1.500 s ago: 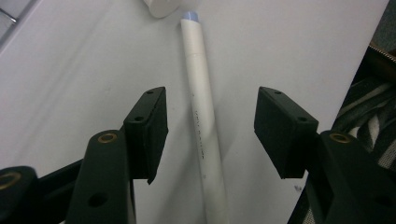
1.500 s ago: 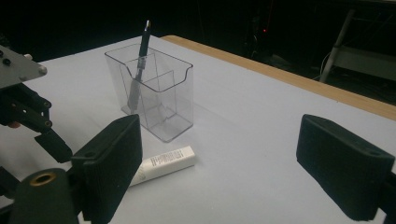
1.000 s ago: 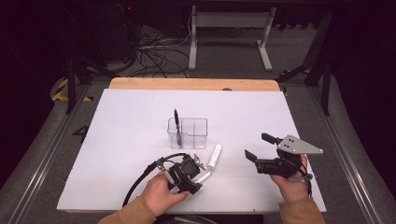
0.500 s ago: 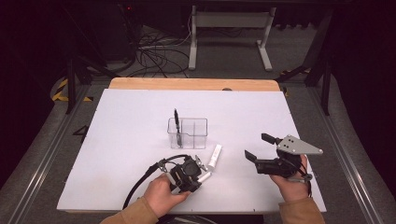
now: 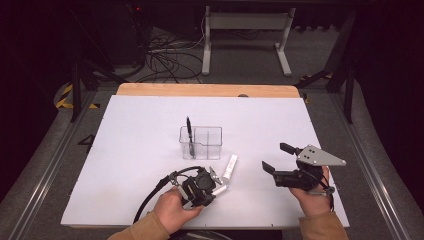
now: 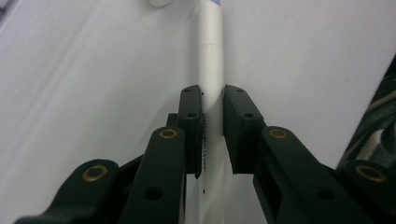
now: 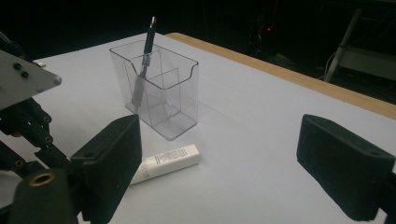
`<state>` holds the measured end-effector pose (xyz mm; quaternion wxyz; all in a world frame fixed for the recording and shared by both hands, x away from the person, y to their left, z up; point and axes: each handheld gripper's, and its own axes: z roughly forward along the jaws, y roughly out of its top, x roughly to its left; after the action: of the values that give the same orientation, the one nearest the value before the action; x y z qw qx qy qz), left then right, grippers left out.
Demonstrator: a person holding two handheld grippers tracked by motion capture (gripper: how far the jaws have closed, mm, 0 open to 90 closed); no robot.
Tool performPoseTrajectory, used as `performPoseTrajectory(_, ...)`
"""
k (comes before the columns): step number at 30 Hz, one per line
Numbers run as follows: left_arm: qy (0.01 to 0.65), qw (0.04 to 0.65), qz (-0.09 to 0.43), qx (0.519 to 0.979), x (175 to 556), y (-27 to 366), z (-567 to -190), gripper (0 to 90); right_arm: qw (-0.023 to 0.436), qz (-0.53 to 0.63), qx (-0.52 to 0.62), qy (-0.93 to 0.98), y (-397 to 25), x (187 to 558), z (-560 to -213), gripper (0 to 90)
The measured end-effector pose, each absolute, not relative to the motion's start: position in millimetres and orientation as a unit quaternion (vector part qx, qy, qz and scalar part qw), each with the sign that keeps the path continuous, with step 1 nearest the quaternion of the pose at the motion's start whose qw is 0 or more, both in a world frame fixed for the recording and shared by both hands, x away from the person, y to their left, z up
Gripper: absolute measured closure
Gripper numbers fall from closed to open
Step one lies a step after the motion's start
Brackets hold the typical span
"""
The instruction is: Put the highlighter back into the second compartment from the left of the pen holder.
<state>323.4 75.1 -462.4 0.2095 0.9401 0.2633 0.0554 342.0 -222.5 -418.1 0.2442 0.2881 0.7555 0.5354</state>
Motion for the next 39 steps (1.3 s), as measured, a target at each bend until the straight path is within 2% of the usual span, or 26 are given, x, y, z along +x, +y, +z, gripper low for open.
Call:
performPoseTrajectory(24,0.235,0.26,0.072,0.934,310.3,83.3,-433.3,78.4,0.243,0.534,0.287,0.757,-221.4,342.5,-418.8,13.8)
performPoseTrajectory(39,0.236,0.349,0.098,0.902,316.7,103.8,-389.1,78.4,0.238,0.536,0.29,0.756,-220.9,343.5,-420.3,13.7)
